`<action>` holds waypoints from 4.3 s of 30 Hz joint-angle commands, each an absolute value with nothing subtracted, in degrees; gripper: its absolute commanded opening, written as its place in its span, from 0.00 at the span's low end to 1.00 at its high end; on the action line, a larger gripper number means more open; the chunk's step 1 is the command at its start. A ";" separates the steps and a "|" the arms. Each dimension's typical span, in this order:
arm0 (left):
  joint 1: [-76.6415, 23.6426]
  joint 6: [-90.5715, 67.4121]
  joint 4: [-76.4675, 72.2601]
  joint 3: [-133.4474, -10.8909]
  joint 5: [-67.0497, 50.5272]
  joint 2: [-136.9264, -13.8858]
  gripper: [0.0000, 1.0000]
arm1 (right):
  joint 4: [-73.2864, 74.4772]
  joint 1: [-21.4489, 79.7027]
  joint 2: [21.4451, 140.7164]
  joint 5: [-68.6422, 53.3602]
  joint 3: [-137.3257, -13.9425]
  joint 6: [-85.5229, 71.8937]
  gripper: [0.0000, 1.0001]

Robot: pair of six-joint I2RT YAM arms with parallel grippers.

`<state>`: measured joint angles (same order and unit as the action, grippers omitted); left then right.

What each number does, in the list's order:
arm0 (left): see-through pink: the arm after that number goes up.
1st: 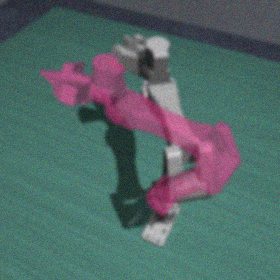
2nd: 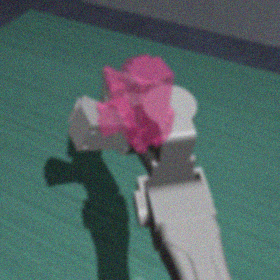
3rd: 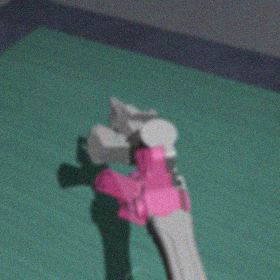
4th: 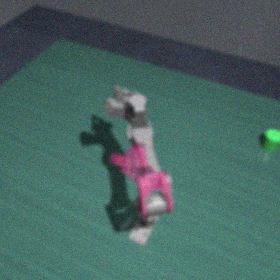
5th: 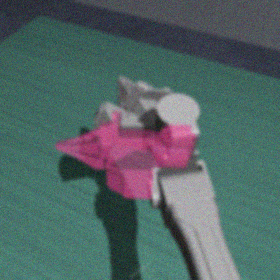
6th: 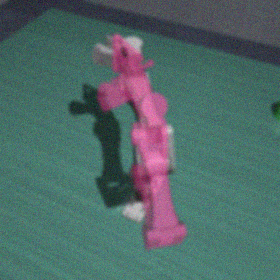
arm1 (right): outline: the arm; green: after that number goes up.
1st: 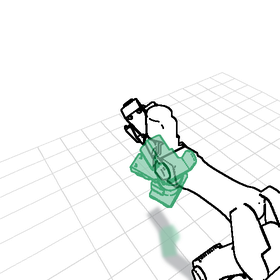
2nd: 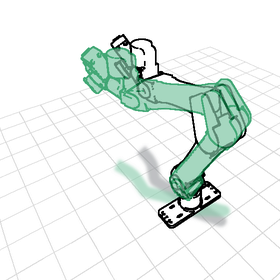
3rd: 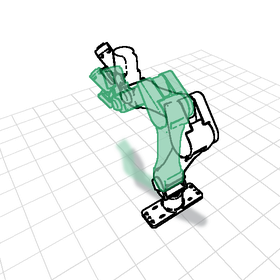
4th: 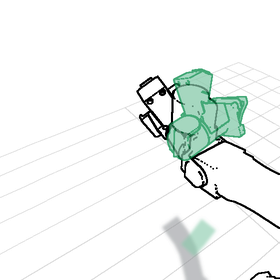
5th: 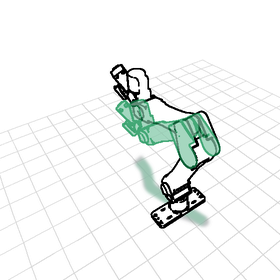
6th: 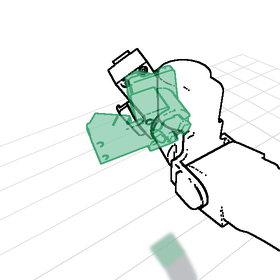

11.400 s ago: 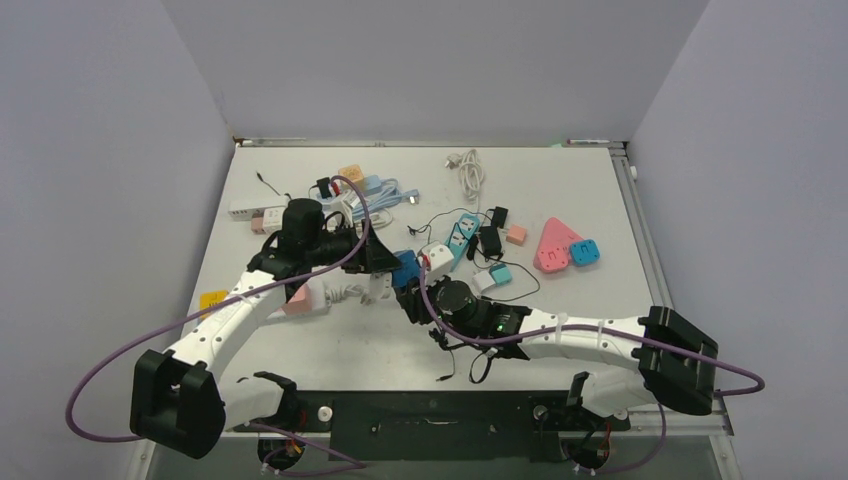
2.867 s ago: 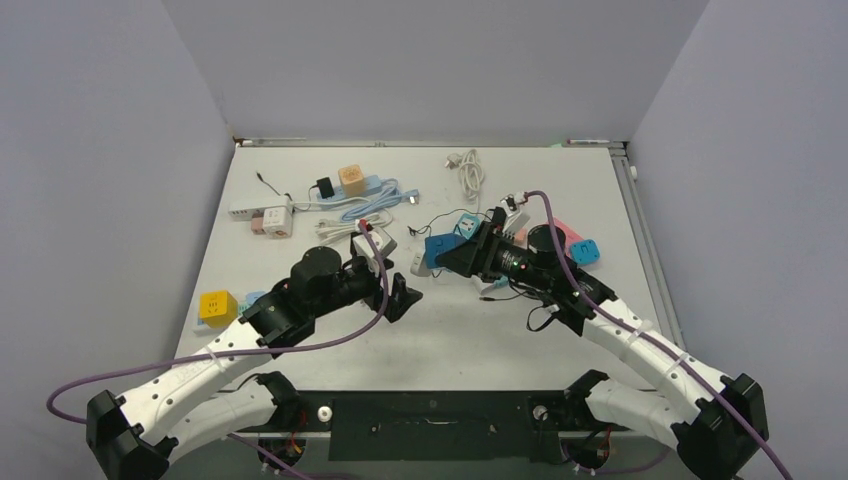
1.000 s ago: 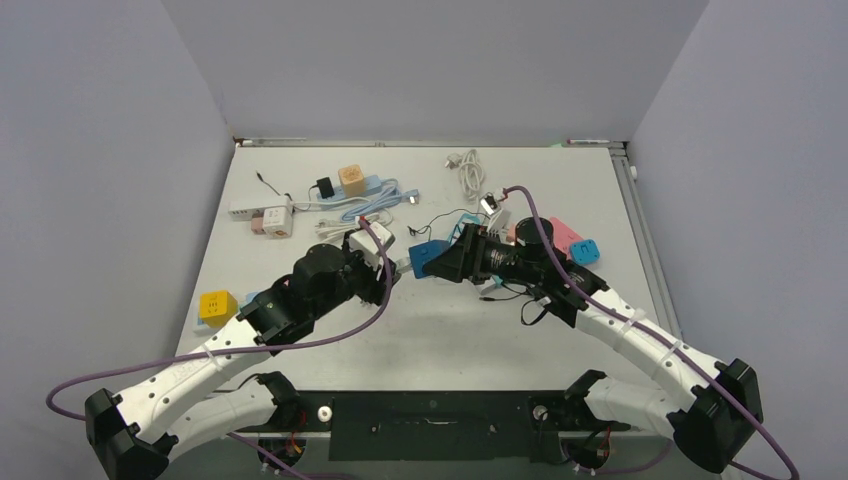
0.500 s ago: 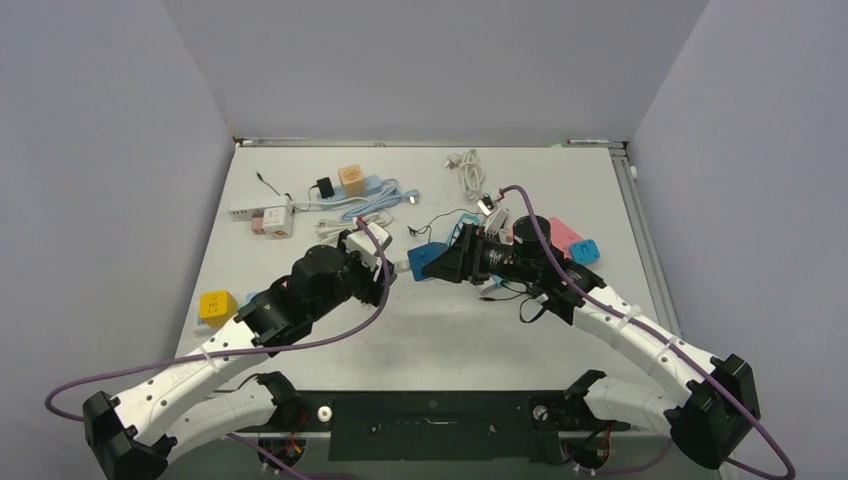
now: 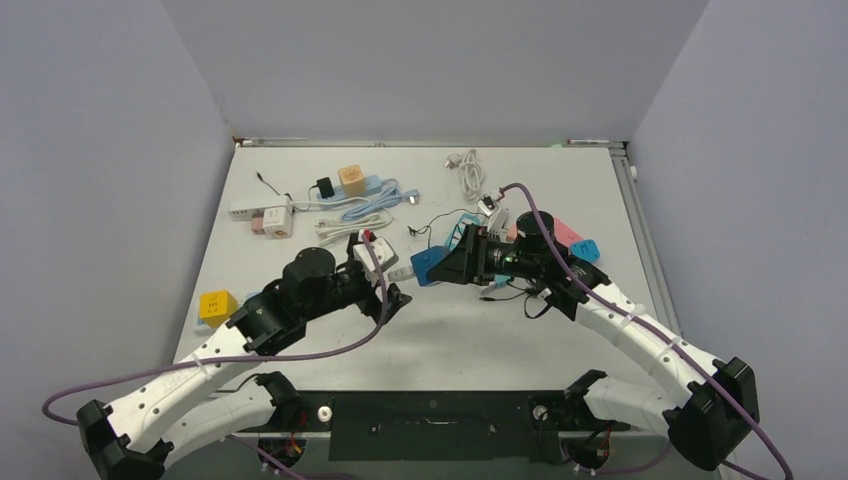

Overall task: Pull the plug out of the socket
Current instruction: Remove the plug from the socket.

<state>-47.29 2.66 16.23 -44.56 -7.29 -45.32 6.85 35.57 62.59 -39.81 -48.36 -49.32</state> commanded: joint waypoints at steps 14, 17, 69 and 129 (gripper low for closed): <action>-48.69 4.03 16.94 -46.90 -9.47 -48.21 0.65 | 0.48 35.07 64.32 -50.96 -50.10 -50.94 0.05; -49.05 4.12 17.07 -47.01 -9.26 -48.58 0.60 | 0.51 35.07 64.40 -50.98 -50.10 -50.80 0.05; -59.47 5.14 17.79 -46.04 4.41 -50.80 0.00 | 1.06 35.07 73.26 -50.46 -49.28 -50.95 0.05; -57.22 5.47 18.77 -47.00 -2.44 -51.85 0.00 | 0.47 31.20 71.30 -48.52 -45.09 -52.29 0.05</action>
